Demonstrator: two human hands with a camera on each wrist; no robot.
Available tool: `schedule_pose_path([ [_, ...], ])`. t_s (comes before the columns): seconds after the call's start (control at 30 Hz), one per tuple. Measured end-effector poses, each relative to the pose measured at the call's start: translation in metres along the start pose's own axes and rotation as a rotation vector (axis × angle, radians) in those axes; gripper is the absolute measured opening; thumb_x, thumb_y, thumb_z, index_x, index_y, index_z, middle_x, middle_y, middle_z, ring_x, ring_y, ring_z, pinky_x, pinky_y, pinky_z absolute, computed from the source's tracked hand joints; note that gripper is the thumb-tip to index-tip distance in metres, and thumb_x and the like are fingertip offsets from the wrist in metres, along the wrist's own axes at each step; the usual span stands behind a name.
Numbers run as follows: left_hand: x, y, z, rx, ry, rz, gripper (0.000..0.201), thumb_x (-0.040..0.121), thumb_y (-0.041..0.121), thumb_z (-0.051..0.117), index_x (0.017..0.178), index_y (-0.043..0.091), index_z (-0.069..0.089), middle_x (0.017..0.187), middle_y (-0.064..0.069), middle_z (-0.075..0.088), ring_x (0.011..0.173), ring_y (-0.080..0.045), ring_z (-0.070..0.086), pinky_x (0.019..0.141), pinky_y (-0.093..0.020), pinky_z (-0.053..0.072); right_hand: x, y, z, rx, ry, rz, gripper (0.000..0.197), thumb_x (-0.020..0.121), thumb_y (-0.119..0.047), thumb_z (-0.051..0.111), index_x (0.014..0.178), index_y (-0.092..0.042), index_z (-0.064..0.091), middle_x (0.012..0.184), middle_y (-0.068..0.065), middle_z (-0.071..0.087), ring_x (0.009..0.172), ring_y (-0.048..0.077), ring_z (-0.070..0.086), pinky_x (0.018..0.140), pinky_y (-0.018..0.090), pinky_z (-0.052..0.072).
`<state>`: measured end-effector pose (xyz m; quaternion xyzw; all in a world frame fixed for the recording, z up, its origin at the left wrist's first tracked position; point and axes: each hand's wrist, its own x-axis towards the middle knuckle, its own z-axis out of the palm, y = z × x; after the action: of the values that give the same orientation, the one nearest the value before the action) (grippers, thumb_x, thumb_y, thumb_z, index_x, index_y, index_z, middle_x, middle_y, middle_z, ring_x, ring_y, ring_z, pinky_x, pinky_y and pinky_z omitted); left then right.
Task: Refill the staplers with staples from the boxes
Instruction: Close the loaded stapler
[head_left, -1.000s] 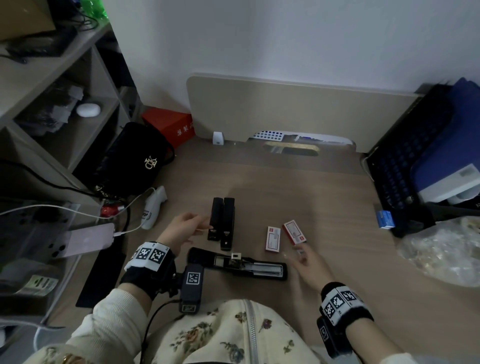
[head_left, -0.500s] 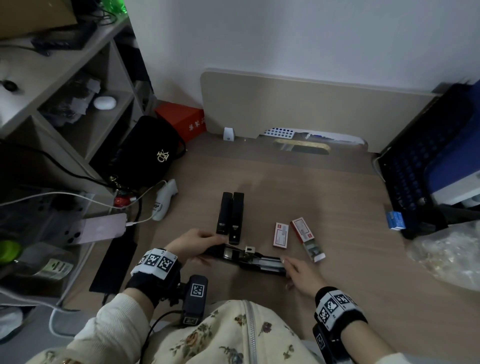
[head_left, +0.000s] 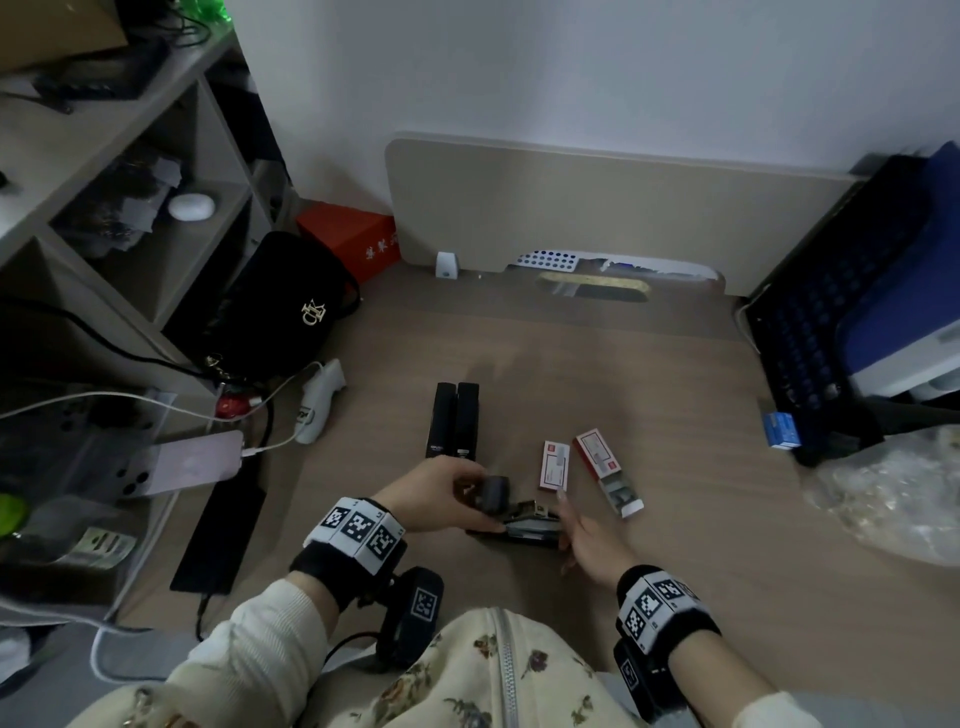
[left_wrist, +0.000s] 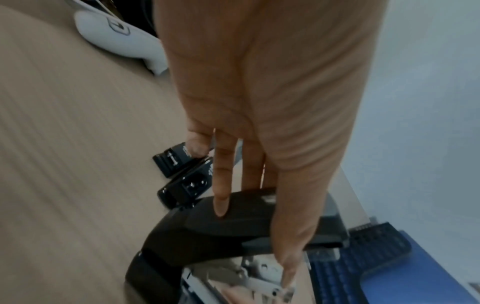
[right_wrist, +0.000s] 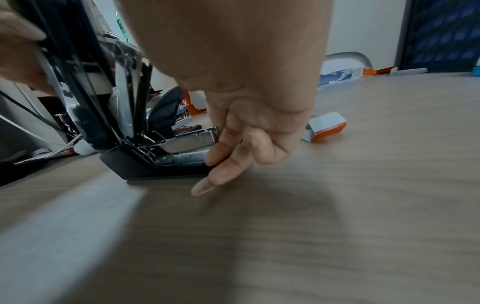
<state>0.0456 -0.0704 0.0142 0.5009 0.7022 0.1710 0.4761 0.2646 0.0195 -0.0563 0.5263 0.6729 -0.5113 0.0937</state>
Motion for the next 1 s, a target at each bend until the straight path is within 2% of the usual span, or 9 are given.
schedule_pose_path([
  [0.13,0.014,0.008,0.011,0.106,-0.012,0.035,0.041,0.069,0.047,0.081,0.102,0.028,0.067,0.089,0.017,0.059,0.080,-0.002,0.055,0.067,-0.019,0.043,0.003,0.005,-0.002,0.083,0.047,0.002,0.119,0.061,-0.091,0.002,0.104,-0.001,0.067,0.074,0.021,0.069,0.066,0.026,0.067,0.085,0.043,0.051],
  [0.23,0.023,0.017,0.016,0.153,-0.041,0.063,0.050,0.069,0.052,0.080,0.110,0.027,0.068,0.096,0.016,0.059,0.081,0.000,0.052,0.069,-0.019,0.042,0.000,0.006,-0.009,0.132,0.085,0.002,0.125,0.053,-0.098,0.001,0.103,-0.006,0.068,0.065,0.016,0.068,0.065,0.025,0.067,0.084,0.043,0.052],
  [0.4,0.029,0.019,0.024,0.148,-0.145,0.068,0.044,0.085,0.058,0.060,0.120,0.032,0.066,0.114,0.012,0.067,0.100,-0.004,0.058,0.089,-0.023,0.047,-0.009,0.001,-0.016,0.213,0.003,-0.078,0.080,0.065,-0.094,0.016,0.118,-0.043,0.050,0.076,0.005,0.068,0.064,0.028,0.068,0.080,0.042,0.055],
  [0.47,0.031,0.018,0.025,0.163,-0.154,0.062,0.040,0.091,0.052,0.055,0.123,0.030,0.064,0.116,0.008,0.067,0.094,-0.005,0.058,0.082,-0.021,0.046,-0.012,-0.003,-0.019,0.182,-0.059,-0.098,0.066,0.076,-0.085,0.023,0.119,-0.041,0.049,0.083,-0.003,0.065,0.067,0.021,0.068,0.074,0.036,0.057],
  [0.57,0.033,0.018,0.024,0.160,-0.149,0.068,0.037,0.097,0.041,0.052,0.129,0.026,0.060,0.121,0.005,0.066,0.090,-0.005,0.057,0.079,-0.018,0.043,-0.012,-0.006,-0.022,0.096,-0.049,-0.100,0.051,0.087,-0.068,0.035,0.110,-0.029,0.058,0.090,0.004,0.068,0.074,0.020,0.068,0.063,0.035,0.059],
  [0.73,0.035,0.005,0.017,0.084,-0.117,0.006,0.038,0.097,0.036,0.053,0.133,0.028,0.054,0.128,0.008,0.060,0.094,-0.004,0.058,0.092,-0.023,0.048,-0.011,-0.006,-0.018,0.122,-0.022,-0.117,0.035,0.090,-0.058,0.045,0.095,-0.027,0.062,0.088,0.003,0.066,0.072,0.021,0.067,0.056,0.030,0.054],
  [0.83,0.033,-0.004,0.008,0.051,-0.045,-0.017,0.034,0.096,0.040,0.053,0.128,0.028,0.057,0.122,0.011,0.062,0.104,-0.006,0.060,0.097,-0.028,0.048,-0.007,-0.001,-0.014,0.105,-0.025,-0.094,0.039,0.091,-0.057,0.044,0.103,-0.023,0.061,0.085,0.007,0.068,0.068,0.025,0.066,0.059,0.033,0.055],
  [0.9,0.032,-0.011,0.003,0.029,-0.006,-0.024,0.031,0.096,0.037,0.053,0.125,0.026,0.059,0.114,0.013,0.063,0.101,-0.006,0.061,0.097,-0.030,0.048,-0.005,0.003,-0.014,0.077,-0.030,-0.069,0.044,0.090,-0.059,0.043,0.106,-0.022,0.060,0.077,0.010,0.067,0.058,0.023,0.065,0.058,0.030,0.053],
  [1.0,0.028,-0.017,-0.004,-0.053,0.019,-0.054,0.031,0.097,0.032,0.052,0.125,0.019,0.058,0.108,0.004,0.068,0.085,-0.013,0.069,0.074,-0.023,0.054,-0.007,0.003,-0.015,0.039,-0.019,-0.058,0.043,0.092,-0.057,0.042,0.112,-0.022,0.058,0.076,0.003,0.064,0.046,0.005,0.059,0.052,0.020,0.049],
])
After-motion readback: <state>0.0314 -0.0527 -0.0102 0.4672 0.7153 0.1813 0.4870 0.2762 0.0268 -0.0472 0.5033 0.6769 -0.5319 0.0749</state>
